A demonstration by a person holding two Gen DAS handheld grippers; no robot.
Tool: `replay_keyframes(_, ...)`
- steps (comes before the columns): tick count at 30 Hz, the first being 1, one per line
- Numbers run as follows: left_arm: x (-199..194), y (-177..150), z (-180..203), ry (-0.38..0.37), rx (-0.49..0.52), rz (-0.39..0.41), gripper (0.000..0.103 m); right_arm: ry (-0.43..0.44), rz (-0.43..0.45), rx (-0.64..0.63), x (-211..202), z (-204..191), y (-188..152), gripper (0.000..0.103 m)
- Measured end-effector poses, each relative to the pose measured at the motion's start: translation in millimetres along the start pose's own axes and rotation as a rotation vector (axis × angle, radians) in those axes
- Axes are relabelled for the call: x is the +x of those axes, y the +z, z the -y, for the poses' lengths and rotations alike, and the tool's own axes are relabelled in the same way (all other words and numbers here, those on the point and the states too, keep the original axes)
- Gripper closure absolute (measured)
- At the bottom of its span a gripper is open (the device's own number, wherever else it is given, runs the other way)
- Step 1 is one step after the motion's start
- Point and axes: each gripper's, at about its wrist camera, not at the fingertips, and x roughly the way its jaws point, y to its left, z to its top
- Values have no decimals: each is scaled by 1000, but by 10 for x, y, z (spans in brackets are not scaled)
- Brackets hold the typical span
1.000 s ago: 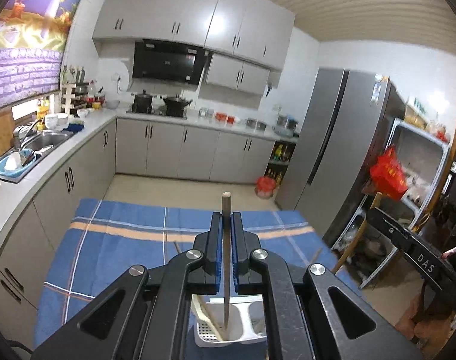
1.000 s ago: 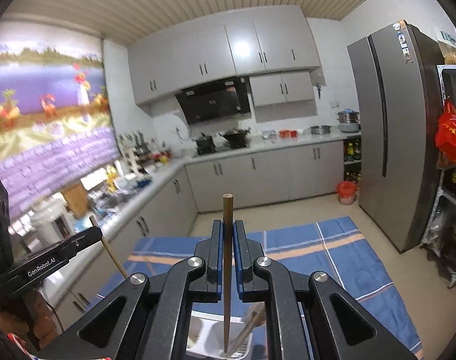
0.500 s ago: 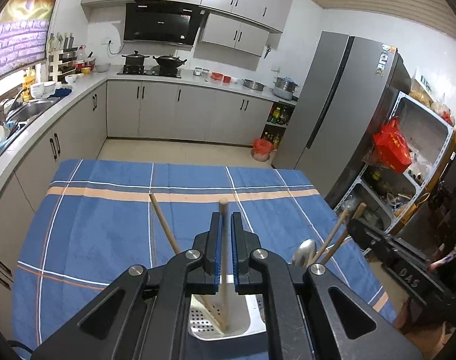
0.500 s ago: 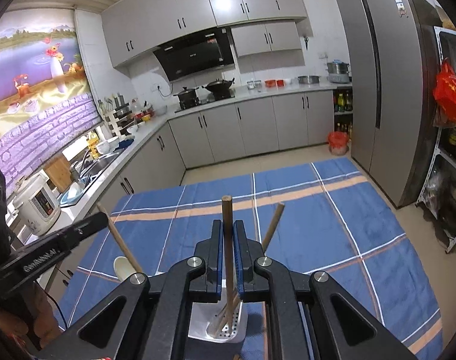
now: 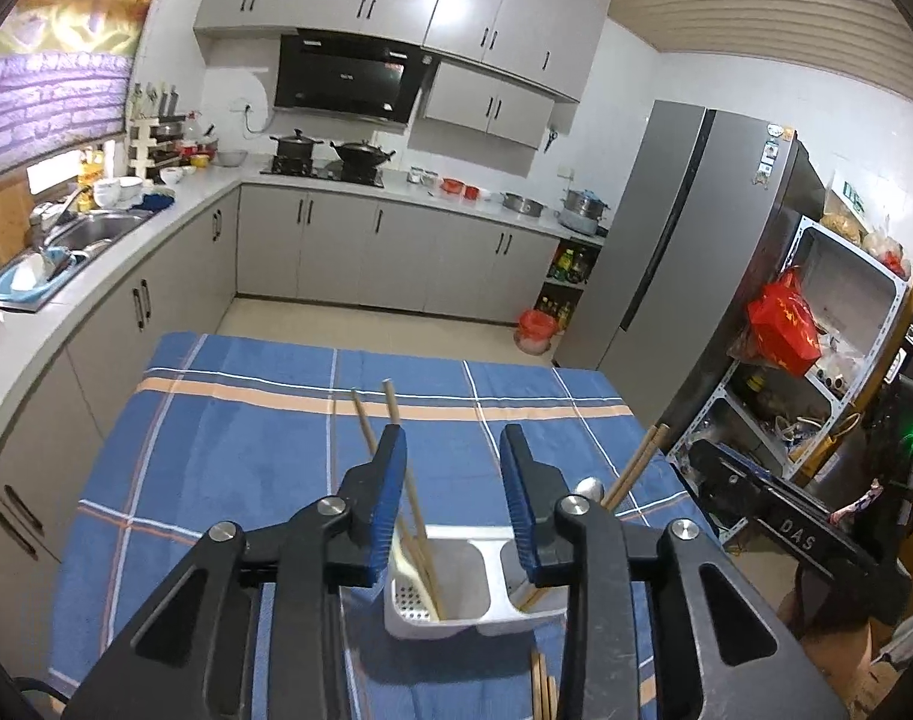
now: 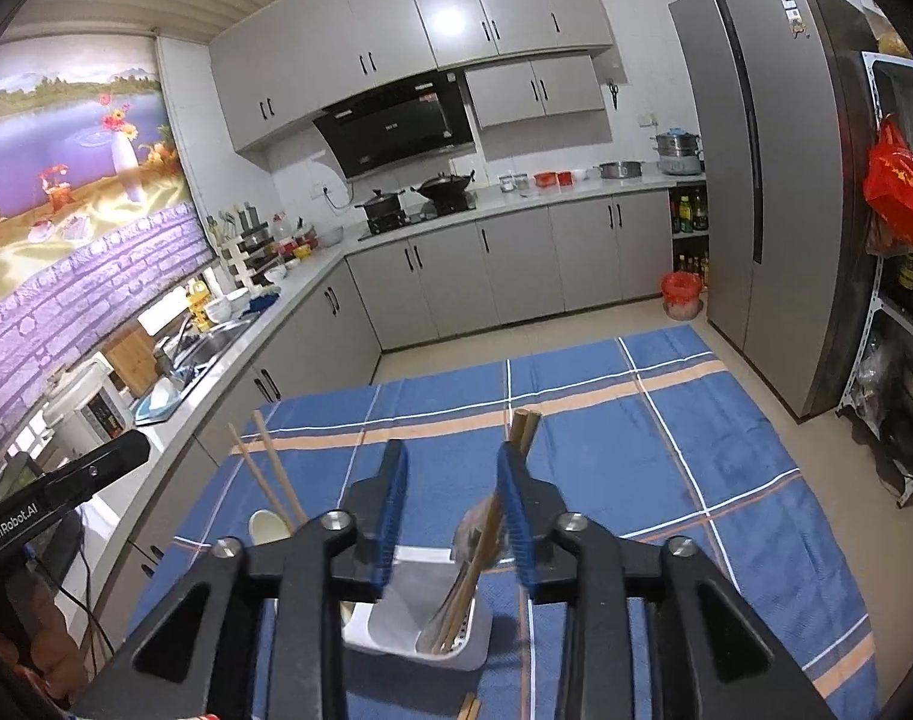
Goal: Organize utensils
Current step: 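Lower both chopsticks into the holder compartments and open both tools, then move both open tools back down to the chopstick pile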
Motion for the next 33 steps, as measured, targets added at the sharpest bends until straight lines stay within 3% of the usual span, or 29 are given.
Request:
replay_keyframes(3,-254,-102,-9,22,1,15,63,3,-23,-21,-206,42,-182,52)
replay_keyframes(7,-469,-366,-28,52,-14,-4,53,37,-190,-56,-278,150,-756,52)
replay_keyframes(9,-480,-539,-31,60,-17,-49,53,60,-278,-66,-268,189,-1097,52)
replay_keyframes(12,-429,-893,-62,76,-36,-146,53,136,-436,-75,-235,173,-1702,64)
replay_keyframes(17,-344,-1406,-150,87,-89,-271,53,186,-582,-220,-337,-85,-2392,68)
replay_keyframes(24,-242,-1940,-176,82,-124,-389,53,134,-612,-322,-481,-229,-2746,71)
replay_keyframes(33,-34,-2299,56,49,-74,-477,53,96,-599,-358,-486,-450,-2770,72)
